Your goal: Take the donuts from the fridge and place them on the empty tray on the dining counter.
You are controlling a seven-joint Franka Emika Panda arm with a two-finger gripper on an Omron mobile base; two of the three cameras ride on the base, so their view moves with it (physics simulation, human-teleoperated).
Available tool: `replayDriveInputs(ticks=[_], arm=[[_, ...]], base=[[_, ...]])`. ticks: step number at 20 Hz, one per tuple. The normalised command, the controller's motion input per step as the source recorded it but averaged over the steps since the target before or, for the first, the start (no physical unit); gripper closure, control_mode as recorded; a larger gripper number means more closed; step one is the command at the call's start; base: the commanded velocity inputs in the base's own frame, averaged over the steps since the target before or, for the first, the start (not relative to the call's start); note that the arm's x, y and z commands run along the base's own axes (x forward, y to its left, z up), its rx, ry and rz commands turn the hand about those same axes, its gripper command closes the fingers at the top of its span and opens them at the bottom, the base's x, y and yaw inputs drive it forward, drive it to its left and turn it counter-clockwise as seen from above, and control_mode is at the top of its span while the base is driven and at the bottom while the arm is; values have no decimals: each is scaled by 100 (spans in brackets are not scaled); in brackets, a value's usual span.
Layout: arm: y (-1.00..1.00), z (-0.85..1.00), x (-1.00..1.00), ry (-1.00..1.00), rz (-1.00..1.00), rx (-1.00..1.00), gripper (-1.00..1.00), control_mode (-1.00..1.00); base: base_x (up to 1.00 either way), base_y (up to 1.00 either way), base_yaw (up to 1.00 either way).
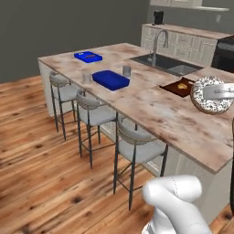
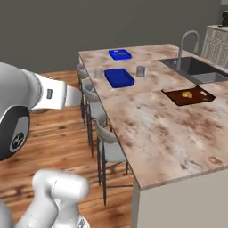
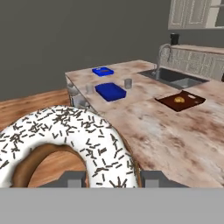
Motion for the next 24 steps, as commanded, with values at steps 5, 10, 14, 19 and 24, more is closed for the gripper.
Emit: replayDriveInputs(ticks=[5, 10, 14, 19, 24], arm=[[0, 0, 0, 0, 0, 0, 100, 100], [0, 0, 0, 0, 0, 0, 100, 100], [0, 0, 0, 0, 0, 0, 100, 100], [0, 0, 0, 0, 0, 0, 100, 100], [0, 0, 0, 0, 0, 0, 100, 100]], base=[[38, 100, -27], [100, 100, -36], [100, 100, -34], [100, 100, -28], [100, 100, -21]])
